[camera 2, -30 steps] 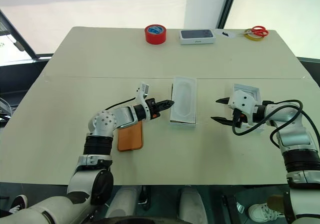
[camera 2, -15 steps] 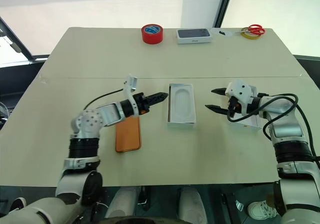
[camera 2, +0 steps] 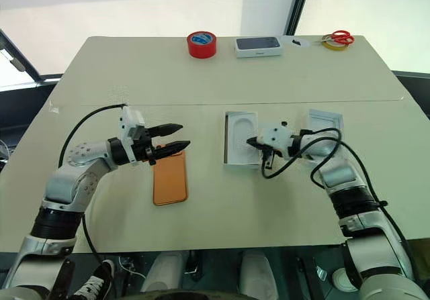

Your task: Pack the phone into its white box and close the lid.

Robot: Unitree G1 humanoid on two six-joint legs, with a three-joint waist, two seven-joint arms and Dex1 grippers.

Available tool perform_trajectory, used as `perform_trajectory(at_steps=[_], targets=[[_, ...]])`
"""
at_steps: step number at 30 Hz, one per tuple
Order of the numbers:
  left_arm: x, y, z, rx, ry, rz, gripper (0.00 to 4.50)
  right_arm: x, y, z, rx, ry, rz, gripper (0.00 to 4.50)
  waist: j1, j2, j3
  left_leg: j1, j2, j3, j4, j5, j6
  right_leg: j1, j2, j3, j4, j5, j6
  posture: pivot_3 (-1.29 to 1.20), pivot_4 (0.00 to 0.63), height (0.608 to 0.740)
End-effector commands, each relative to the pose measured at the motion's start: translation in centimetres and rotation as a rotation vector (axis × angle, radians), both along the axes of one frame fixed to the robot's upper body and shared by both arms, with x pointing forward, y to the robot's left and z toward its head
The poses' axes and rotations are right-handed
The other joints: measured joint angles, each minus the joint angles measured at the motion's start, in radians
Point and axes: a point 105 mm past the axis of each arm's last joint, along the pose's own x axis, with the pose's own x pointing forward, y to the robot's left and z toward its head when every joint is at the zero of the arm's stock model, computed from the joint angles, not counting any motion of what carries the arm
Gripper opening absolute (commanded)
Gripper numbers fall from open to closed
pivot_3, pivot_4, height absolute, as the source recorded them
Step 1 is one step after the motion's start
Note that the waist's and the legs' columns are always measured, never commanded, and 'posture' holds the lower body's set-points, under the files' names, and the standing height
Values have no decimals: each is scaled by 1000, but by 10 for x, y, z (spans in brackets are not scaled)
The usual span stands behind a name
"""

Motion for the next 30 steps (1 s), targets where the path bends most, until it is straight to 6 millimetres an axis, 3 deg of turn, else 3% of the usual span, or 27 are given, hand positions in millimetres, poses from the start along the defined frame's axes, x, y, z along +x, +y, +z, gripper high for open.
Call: perform_trajectory(at_steps=[1, 5, 12, 16, 25, 30], targets=[[1, 9, 7, -5, -50, 24, 2857, 9, 9, 3, -87, -69, 12, 66, -2, 0, 0, 0, 0, 0, 0, 0, 0, 0, 0, 0, 0, 0, 0, 0, 150, 740], [0, 9, 7, -24, -40, 33, 2857, 6, 22, -11, -212, -81, 101, 66, -1, 0, 0, 0, 0, 0, 0, 0, 0, 0, 0, 0, 0, 0, -1, 0, 150, 740], [-2, 9, 4, -27, -45, 59, 2857, 0, 54, -28, -238, -67, 207, 66, -7, 0, 0, 0, 0, 0, 0, 0, 0, 3, 0, 0, 3, 1, 0, 0, 150, 740], [-4, 10, 4, -27, -41, 65, 2857, 10, 58, -20, -193, -89, 161, 66, -17, -1, 0, 1, 1, 0, 1, 0, 0, 3, 0, -1, 4, 1, 0, 0, 150, 740], [-6, 16, -1, -44, 51, 96, 2857, 24, 31, -7, -174, -128, 65, 66, -24, -1, 0, 5, 0, 1, -1, 0, 0, 7, 0, -1, 4, 1, 0, 0, 150, 740], [-8, 42, -9, -99, 262, 196, 2857, 14, 60, 29, 86, -91, 79, 66, -28, 0, 0, 5, 0, 0, -1, 0, 0, 6, 0, -1, 4, 1, 1, 0, 150, 740]])
